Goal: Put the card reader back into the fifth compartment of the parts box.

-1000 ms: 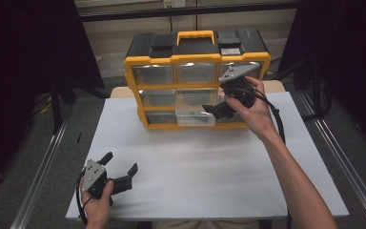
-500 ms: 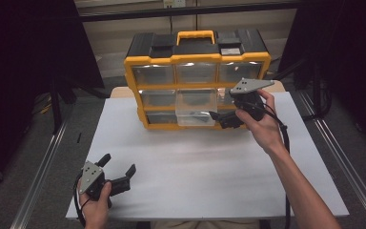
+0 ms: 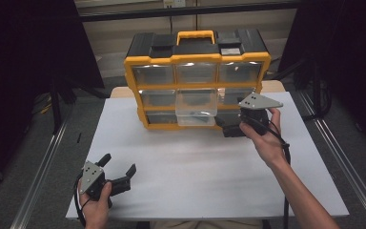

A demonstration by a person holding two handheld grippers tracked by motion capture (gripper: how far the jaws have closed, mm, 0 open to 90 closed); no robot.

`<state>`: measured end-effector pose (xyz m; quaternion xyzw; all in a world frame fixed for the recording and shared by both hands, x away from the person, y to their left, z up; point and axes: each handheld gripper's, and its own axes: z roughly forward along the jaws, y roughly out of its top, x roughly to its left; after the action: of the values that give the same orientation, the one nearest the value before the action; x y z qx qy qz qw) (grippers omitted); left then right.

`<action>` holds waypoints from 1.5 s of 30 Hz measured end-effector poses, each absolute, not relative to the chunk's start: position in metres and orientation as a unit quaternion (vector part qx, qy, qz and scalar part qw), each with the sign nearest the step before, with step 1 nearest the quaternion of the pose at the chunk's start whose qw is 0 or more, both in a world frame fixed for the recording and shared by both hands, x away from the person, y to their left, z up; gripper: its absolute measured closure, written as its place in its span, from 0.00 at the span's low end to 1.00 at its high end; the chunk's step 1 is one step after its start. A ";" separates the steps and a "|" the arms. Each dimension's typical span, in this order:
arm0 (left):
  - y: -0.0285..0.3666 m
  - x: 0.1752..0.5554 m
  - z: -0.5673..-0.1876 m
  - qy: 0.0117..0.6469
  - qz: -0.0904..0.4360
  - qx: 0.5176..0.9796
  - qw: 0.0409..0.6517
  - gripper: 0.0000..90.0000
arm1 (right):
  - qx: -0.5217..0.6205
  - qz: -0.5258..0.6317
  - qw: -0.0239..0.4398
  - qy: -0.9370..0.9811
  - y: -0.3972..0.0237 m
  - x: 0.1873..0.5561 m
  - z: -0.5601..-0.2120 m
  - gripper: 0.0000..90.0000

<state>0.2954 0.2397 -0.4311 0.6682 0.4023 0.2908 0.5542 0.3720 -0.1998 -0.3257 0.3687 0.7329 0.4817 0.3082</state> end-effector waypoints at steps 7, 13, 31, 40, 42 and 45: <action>0.236 0.295 -0.432 0.398 0.287 0.674 0.552 0.02 | 0.389 0.489 0.327 0.709 -0.207 0.359 -0.343 0.04; 0.238 0.294 -0.431 0.400 0.290 0.670 0.554 0.02 | 0.404 0.497 0.328 0.694 -0.217 0.347 -0.356 0.03; 0.232 0.291 -0.432 0.400 0.298 0.669 0.551 0.02 | 0.442 0.501 0.340 0.662 -0.257 0.308 -0.402 0.01; 0.233 0.290 -0.432 0.406 0.300 0.662 0.554 0.02 | 0.463 0.492 0.350 0.649 -0.273 0.287 -0.421 0.01; 0.233 0.290 -0.432 0.406 0.303 0.661 0.553 0.02 | 0.467 0.485 0.355 0.649 -0.276 0.280 -0.425 0.02; 0.233 0.290 -0.432 0.406 0.305 0.661 0.553 0.02 | 0.472 0.488 0.354 0.644 -0.280 0.272 -0.428 0.02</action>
<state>0.2895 0.2332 -0.4323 0.6606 0.4064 0.3045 0.5530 0.2718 -0.2802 -0.4283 0.4719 0.6439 0.4876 0.3537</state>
